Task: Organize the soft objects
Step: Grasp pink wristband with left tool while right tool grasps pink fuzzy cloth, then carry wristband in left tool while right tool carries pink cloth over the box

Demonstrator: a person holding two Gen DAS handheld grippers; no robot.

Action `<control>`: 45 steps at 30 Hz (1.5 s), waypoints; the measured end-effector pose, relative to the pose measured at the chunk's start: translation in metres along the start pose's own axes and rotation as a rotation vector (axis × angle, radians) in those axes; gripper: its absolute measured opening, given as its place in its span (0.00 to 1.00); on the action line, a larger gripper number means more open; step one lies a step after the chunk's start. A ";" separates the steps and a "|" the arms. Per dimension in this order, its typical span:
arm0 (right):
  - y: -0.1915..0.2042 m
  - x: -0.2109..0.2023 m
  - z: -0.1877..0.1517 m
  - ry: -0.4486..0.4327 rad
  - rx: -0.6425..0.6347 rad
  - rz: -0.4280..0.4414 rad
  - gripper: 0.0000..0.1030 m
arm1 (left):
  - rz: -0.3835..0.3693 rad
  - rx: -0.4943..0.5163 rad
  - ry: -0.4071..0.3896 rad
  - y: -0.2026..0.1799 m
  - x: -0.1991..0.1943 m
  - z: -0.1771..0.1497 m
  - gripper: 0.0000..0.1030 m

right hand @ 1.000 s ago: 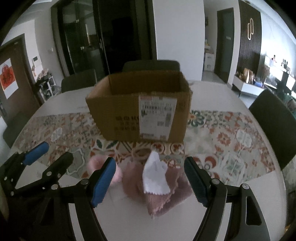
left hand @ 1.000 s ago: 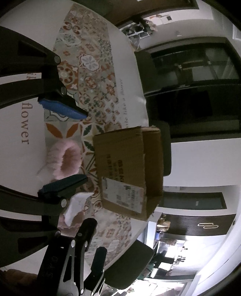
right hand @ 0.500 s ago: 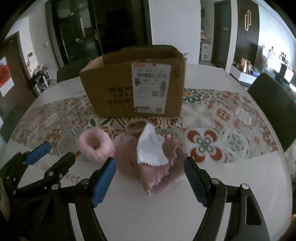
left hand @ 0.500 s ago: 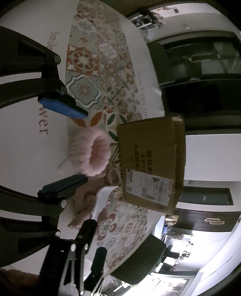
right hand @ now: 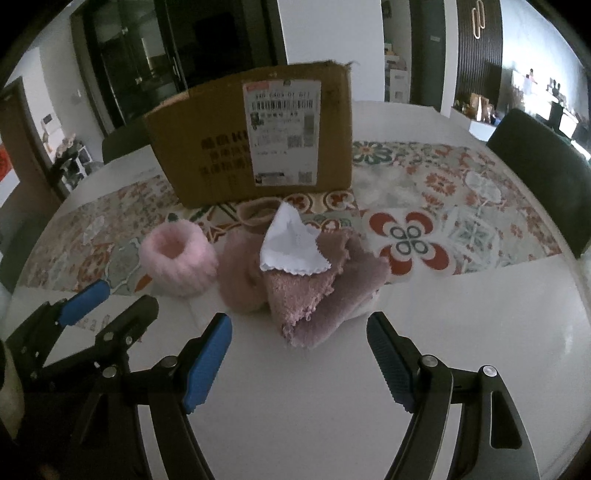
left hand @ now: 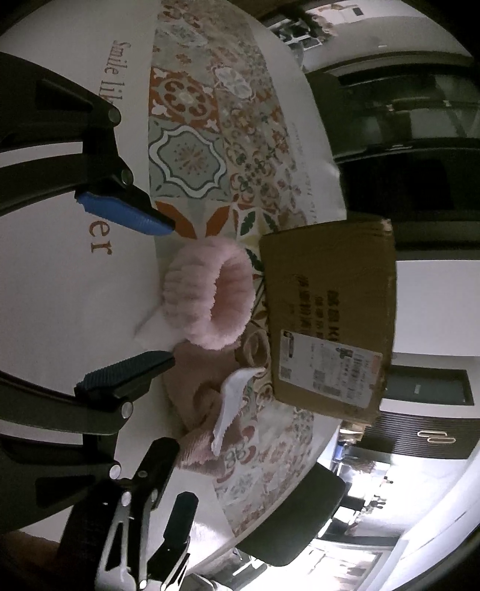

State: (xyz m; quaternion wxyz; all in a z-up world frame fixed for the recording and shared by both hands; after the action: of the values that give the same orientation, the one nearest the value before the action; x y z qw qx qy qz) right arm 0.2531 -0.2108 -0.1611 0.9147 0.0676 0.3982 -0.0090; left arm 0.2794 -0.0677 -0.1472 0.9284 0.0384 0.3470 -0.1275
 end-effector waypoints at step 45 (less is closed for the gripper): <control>-0.003 0.004 0.027 -0.040 0.043 0.067 0.14 | -0.028 -0.051 -0.007 -0.011 0.013 0.026 0.26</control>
State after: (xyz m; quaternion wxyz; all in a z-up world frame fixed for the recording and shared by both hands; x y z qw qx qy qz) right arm 0.2753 -0.2169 -0.1466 0.9206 0.1003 0.3773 0.0116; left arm 0.3028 -0.0854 -0.1362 0.9283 0.0094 0.3474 -0.1319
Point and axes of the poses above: each gripper's, at about its wrist camera, not at the fingertips, and x roughly the way its jaws point, y to its left, z to its top, the point moved 10 cm from there along x, roughly the way its jaws point, and after that the axes turned 5 degrees about -y, right-handed, at the moved point
